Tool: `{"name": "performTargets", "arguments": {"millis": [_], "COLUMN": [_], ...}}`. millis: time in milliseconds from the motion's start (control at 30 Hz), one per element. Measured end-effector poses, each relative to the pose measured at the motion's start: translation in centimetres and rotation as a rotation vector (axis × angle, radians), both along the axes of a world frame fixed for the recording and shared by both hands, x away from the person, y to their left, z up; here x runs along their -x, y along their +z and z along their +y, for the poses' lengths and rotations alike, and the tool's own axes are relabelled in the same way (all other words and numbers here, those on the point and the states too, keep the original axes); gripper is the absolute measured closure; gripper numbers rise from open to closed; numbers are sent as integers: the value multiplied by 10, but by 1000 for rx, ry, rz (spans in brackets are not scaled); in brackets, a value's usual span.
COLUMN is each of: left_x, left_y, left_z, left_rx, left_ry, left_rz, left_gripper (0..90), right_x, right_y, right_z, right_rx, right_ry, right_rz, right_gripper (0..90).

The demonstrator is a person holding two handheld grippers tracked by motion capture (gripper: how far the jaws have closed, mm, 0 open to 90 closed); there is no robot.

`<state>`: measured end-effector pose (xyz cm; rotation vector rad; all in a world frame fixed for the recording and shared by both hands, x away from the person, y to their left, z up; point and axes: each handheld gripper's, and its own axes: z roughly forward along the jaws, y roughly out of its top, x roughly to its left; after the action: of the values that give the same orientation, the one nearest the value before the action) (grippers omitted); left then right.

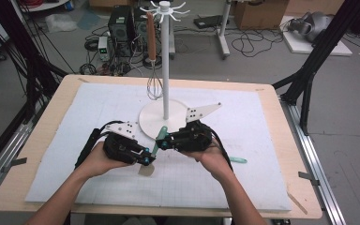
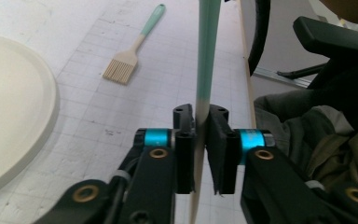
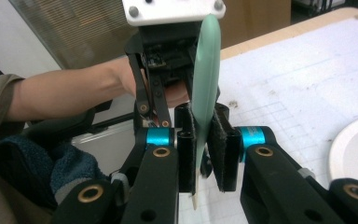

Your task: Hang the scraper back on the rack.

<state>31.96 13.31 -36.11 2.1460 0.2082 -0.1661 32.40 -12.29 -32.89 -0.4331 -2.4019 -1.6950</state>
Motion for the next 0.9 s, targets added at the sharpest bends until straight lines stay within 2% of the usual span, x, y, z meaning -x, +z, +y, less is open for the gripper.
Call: {"name": "performTargets", "arguments": {"millis": [133,200,267,333,433,600,733,900], "left_x": [0,0,0,0,0,0,1,2], "left_y": [1,1,3,5,7,7,4,1], "left_z": [0,1,2,3,5,6,6,10], "left_rx": [1,23,43,64,91,101,102,92], "left_ry": [10,23,30,38,56,60,71,106], "left_rz": [-8,-5,-13,-11,-10,-9,-12,-28], "left_gripper": [841,843,843,844,843,842,832,716], "right_x": [1,3,4,5,5,4,4,1], "right_y": [0,1,1,0,-2,-4,-4,-2], "right_z": [2,3,5,8,9,10,12,11], "right_rx": [-2,-13,-3,4,-11,-29,-14,5], "right_ry": [-2,-19,-18,-19,-18,-33,-31,-40], "right_rz": [-8,-31,-54,-53,-51,-45,-51,-50], "right_gripper": [816,803,770,766,768,820,834,837]}}
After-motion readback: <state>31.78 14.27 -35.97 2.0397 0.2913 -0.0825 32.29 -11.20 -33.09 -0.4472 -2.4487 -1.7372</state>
